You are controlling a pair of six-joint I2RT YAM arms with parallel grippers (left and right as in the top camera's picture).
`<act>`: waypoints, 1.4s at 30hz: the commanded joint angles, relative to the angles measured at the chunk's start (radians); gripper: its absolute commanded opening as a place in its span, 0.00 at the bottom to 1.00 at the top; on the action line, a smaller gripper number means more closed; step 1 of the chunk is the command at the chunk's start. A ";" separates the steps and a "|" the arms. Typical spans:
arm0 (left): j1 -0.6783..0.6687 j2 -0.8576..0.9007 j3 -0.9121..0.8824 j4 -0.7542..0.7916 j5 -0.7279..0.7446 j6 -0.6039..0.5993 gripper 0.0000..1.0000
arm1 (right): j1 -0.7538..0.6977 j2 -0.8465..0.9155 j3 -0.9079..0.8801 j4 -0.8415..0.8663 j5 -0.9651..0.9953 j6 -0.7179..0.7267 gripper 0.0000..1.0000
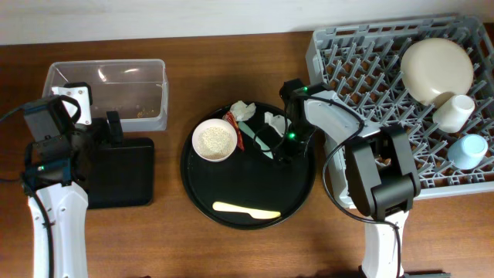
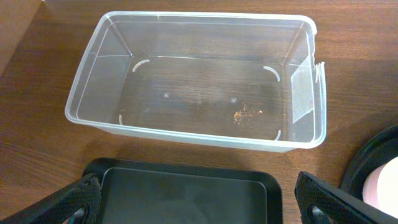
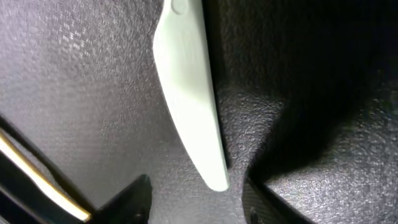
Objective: Sort waste into correct bins and load items into the dishwasher rack
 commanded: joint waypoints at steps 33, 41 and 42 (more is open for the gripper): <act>0.005 0.000 0.021 0.002 -0.006 -0.013 0.99 | 0.032 0.010 -0.012 -0.062 -0.094 0.018 0.41; 0.005 0.000 0.021 0.002 -0.006 -0.013 0.99 | 0.062 0.010 -0.079 0.043 -0.125 0.082 0.41; 0.005 0.000 0.021 0.002 -0.006 -0.013 0.99 | 0.071 0.010 -0.079 0.047 -0.125 0.088 0.41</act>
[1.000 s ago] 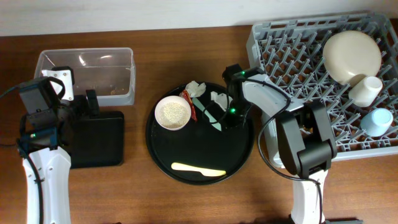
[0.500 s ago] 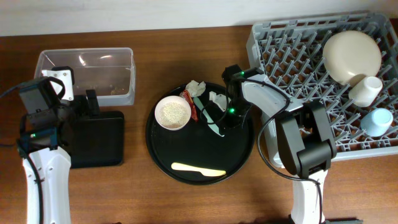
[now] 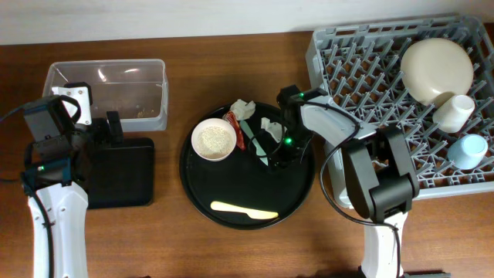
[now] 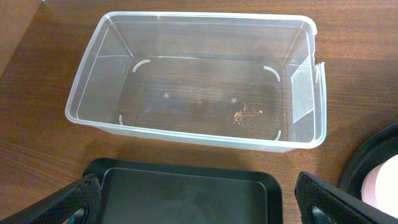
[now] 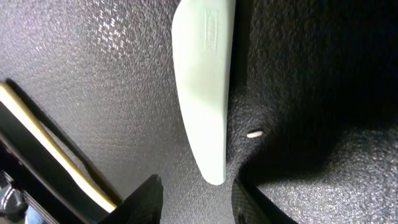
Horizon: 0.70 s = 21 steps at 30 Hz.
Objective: Sort waste into correct bins and load items into the dishwasher rack
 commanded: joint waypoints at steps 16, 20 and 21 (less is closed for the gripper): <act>0.005 0.000 0.021 0.002 -0.006 -0.013 0.99 | 0.054 0.017 -0.027 0.069 -0.005 0.092 0.04; 0.005 0.000 0.021 0.002 -0.006 -0.013 0.99 | 0.050 0.015 -0.026 0.066 0.020 0.093 0.04; 0.005 0.000 0.021 0.002 -0.006 -0.013 0.99 | 0.050 0.012 -0.025 0.057 0.036 0.093 0.04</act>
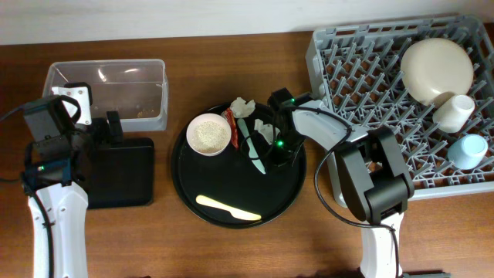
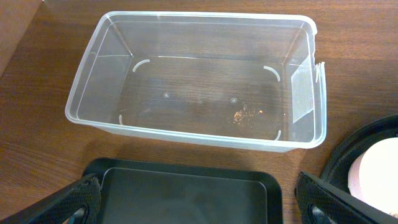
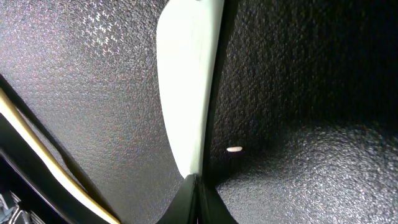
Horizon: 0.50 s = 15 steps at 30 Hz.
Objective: Sort waste into correct bins and load items into the dishwasher rack
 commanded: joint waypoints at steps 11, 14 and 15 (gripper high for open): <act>0.005 0.000 0.021 0.002 -0.006 -0.013 0.99 | 0.004 -0.014 0.039 -0.111 0.132 -0.001 0.04; 0.005 0.000 0.021 0.002 -0.006 -0.013 0.99 | 0.005 -0.014 0.077 -0.106 0.185 -0.001 0.04; 0.005 0.000 0.021 0.002 -0.006 -0.013 0.99 | 0.005 -0.015 0.095 -0.111 0.196 -0.003 0.04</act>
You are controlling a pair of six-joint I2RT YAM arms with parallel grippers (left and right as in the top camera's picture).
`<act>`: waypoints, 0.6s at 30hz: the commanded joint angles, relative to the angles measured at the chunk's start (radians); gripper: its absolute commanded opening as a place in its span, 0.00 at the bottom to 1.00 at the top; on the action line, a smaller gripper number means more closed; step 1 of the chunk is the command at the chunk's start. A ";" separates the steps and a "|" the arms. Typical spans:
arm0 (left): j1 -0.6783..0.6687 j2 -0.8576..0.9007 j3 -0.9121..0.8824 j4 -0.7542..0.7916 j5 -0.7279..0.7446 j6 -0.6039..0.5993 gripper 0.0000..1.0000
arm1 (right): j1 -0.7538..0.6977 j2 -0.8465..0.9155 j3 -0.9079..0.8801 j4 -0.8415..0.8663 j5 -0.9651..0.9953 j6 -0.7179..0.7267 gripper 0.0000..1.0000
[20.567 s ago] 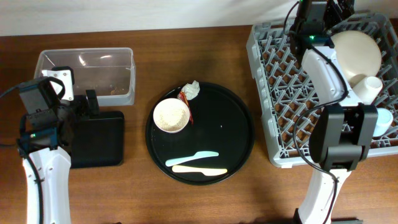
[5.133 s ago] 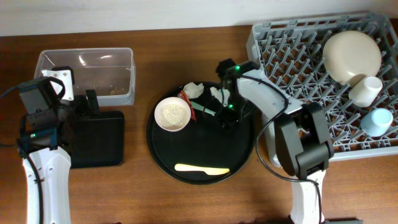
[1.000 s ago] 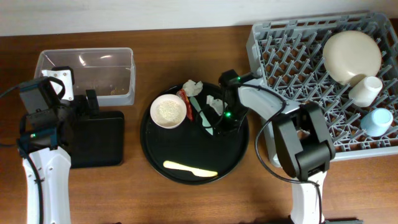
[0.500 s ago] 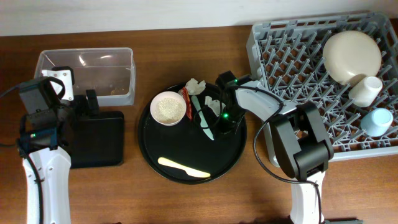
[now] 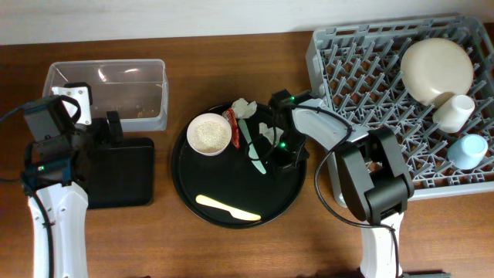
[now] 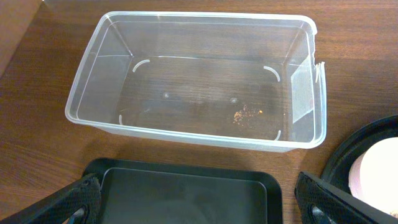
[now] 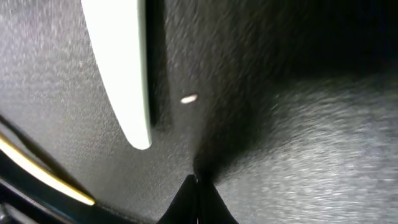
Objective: Sort waste into correct bins and load items into the dishwasher rack
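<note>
A round black tray (image 5: 293, 189) holds a white bowl of rice (image 5: 209, 134), a red scrap (image 5: 233, 127), crumpled white paper (image 5: 243, 106), a pale green utensil (image 5: 252, 148) and a yellow utensil (image 5: 228, 208). My right gripper (image 7: 198, 182) is shut, its tips pressed together on the tray floor just right of the green utensil's (image 7: 121, 74) end, holding nothing. A rice grain (image 7: 188, 98) lies between them. My left gripper (image 6: 200, 202) stands open over the black bin (image 6: 186, 193), in front of the clear bin (image 6: 196, 81).
The grey dishwasher rack (image 5: 363, 69) at the right holds a cream bowl (image 5: 436, 68), a white cup (image 5: 455, 110) and a blue cup (image 5: 467, 150). The clear bin (image 5: 108, 89) and black bin (image 5: 120, 174) sit at the left on the wooden table.
My shut right gripper has shifted a little to the right, away from the green utensil's end; the utensil now lies apart from the tips. The left arm has not moved.
My right gripper stood open around the green utensil's end on the tray. Later it was shut beside that end, with the tray, bowl and utensils shifted left. Now it is shut with nothing in it, the utensil still flat on the tray.
</note>
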 commanded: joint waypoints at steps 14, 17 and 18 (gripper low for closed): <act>0.005 0.000 0.021 0.002 -0.006 -0.013 0.99 | 0.039 -0.011 0.264 0.198 0.084 0.066 0.49; 0.005 0.000 0.021 0.002 -0.006 -0.013 0.99 | 0.072 0.021 0.261 0.204 0.175 0.070 0.47; 0.005 0.000 0.021 0.002 -0.006 -0.013 0.99 | 0.083 0.033 0.261 0.198 0.214 0.070 0.47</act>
